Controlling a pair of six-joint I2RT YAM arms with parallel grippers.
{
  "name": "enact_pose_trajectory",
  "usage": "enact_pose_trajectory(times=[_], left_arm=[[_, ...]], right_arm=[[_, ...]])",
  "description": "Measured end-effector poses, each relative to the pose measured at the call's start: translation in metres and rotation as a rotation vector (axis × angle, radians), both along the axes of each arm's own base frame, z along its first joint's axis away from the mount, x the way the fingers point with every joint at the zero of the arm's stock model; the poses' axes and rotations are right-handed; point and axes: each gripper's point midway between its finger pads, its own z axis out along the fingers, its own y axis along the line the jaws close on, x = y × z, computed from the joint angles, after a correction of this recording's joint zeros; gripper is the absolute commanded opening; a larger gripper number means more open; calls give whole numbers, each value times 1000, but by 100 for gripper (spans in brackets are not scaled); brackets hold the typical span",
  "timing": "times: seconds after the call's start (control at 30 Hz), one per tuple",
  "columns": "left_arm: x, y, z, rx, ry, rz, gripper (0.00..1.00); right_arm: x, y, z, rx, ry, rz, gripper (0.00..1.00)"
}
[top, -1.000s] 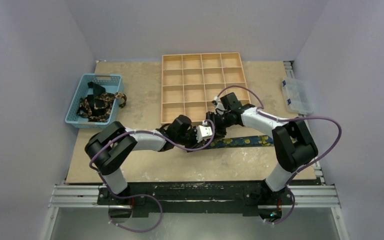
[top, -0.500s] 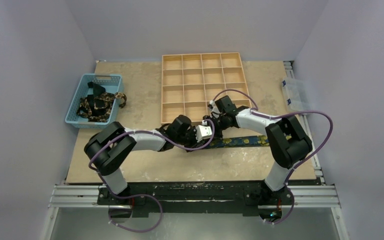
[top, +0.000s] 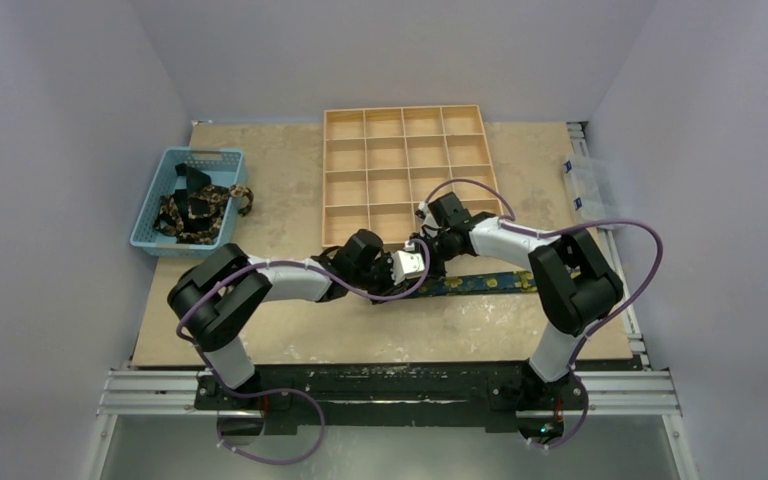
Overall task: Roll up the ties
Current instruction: Roll the tie at the center of the board.
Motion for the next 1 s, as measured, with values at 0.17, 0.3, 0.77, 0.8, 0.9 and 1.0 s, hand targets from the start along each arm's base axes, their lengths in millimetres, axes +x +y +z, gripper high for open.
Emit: enact_pose_trajectory(times=[0.17,0.3,0.77,0.8,0.9,1.0], left_arm=[[0,0,0,2,1,-1,31],[0,1,0,-1,-4,-1,50],[-13,21,2,-92,3,-8,64],[-13,20,2,-96,3,-9,64],[-12,17,1,-110,-2,-18,64],[-9,13,1,-121,-11,-23,63]], right_arm=[[1,-1,0,10,8,0,0],[1,-4,-3,14,17,-1,0],[-1,-29,-21,50,102,-51,0],[-1,-31,-22,47,107,-55,0],[-3,-37,-27,34,130,-62,0],[-2,-39,-30,25,120,-52,0]])
